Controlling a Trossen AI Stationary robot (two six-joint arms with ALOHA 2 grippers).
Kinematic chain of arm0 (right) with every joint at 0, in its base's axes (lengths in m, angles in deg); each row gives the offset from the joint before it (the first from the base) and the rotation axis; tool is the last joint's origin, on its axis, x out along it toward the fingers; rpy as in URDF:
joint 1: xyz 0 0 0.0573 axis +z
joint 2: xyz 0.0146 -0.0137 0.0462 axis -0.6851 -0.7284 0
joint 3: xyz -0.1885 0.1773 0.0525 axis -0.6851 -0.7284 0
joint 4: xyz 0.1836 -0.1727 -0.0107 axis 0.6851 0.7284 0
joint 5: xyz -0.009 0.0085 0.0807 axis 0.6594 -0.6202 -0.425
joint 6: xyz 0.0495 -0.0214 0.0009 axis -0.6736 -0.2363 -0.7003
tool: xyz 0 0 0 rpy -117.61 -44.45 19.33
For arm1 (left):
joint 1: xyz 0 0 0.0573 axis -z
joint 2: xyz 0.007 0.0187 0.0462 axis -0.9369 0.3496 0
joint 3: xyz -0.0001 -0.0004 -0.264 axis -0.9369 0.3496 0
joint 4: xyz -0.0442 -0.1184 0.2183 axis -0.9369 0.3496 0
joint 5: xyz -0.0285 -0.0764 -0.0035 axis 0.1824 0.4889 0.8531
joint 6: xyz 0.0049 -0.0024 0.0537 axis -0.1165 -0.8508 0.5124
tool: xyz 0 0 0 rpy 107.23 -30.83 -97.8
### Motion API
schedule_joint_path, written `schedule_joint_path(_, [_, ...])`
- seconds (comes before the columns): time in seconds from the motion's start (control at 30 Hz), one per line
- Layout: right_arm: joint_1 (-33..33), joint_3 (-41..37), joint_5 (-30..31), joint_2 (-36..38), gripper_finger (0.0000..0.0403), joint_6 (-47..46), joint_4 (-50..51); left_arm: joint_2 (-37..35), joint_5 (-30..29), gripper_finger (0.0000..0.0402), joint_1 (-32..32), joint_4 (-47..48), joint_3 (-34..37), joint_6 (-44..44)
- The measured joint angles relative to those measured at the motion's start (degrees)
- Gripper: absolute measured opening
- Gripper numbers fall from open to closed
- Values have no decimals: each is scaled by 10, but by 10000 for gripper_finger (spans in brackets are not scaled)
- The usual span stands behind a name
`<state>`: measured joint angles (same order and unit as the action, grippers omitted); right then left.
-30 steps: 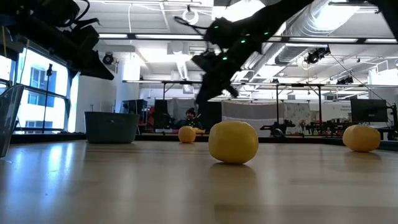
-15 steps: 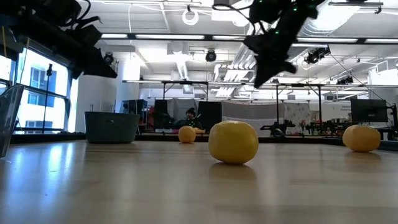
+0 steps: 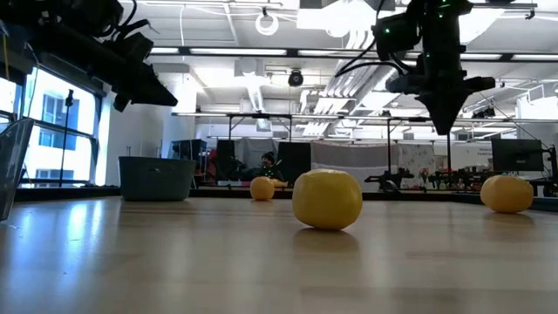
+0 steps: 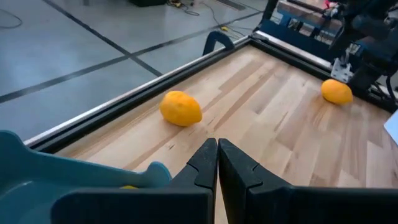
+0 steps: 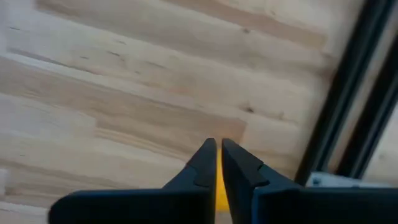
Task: Sort produce into baskets
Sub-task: Put the lemon into the blue bin
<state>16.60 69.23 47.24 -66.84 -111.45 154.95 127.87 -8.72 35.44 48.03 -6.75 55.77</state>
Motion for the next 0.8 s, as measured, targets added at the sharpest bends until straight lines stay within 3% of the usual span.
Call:
schedule_joint_path(0.23, [38, -11, -15, 0, 102, -81, 59, 16, 0, 0, 10, -1, 0, 0])
schedule_joint_path(0.43, [50, -91, -91, 22, 176, -151, 52, 16, 0, 0, 12, -1, 0, 2])
schedule_joint_path(0.57, [64, -141, -120, 55, 205, -215, 41, 17, 0, 0, 12, -1, 0, 1])
schedule_joint_path(0.8, [76, -222, -108, 102, 228, -272, -30, 17, 0, 0, 12, 0, 0, 1])
